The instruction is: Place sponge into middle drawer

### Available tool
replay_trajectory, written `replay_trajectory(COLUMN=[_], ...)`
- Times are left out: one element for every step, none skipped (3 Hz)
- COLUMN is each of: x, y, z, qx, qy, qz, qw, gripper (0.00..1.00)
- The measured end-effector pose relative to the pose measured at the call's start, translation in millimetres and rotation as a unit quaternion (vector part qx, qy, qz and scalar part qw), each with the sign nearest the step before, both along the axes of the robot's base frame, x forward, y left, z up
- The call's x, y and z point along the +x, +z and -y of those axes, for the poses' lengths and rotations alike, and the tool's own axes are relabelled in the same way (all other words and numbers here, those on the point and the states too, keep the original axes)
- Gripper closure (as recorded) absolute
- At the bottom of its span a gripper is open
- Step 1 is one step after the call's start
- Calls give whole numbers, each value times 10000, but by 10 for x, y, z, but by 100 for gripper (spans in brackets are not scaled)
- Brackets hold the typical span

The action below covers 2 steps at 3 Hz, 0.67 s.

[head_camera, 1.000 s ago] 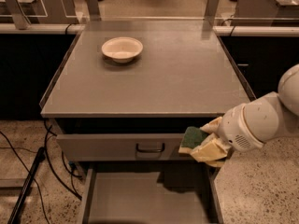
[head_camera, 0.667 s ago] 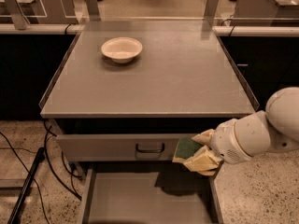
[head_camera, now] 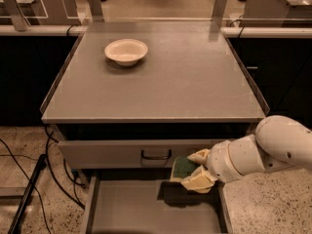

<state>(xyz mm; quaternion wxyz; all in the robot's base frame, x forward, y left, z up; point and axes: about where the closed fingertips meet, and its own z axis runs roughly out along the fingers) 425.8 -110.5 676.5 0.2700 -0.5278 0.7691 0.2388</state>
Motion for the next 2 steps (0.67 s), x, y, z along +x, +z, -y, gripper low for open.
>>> replay_trajectory(x=[-84,-274], y=[-169,-504], z=[-23,-64], qx=[41,130], qy=[121,281], qz=[-10,61], qw=[9999,9995], gripper=[100,100])
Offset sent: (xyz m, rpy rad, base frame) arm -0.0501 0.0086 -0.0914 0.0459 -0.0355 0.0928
